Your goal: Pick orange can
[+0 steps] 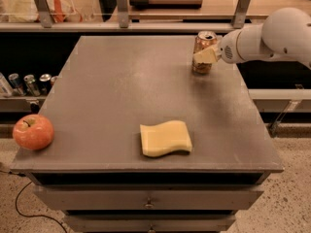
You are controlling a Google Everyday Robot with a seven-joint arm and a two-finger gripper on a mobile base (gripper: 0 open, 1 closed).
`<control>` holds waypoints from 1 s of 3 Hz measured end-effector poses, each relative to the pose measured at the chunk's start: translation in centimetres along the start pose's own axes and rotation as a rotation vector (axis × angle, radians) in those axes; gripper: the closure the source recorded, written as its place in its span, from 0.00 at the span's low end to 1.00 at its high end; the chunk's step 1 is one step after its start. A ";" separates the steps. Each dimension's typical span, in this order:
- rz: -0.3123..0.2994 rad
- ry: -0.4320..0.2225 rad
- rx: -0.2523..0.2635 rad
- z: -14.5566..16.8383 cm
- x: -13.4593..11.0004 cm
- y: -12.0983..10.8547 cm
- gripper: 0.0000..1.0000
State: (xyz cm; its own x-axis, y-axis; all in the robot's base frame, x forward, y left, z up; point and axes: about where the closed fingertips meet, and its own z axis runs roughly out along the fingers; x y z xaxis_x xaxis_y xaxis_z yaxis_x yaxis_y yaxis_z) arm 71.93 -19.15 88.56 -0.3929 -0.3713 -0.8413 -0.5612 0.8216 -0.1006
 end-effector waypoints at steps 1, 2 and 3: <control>-0.019 -0.012 -0.006 -0.8 -1.1 -0.1 1.00; -0.047 -0.025 0.000 -2.3 -2.6 -0.7 1.00; -0.073 -0.037 0.014 -4.0 -4.2 -1.5 1.00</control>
Offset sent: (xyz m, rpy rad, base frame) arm -0.0063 -0.0174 0.0670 -0.0410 -0.0785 0.0342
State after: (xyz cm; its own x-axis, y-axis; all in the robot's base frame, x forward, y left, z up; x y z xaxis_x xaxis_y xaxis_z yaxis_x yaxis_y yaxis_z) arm 71.49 -20.53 94.42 -0.3236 -0.4145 -0.8506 -0.5772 0.7988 -0.1697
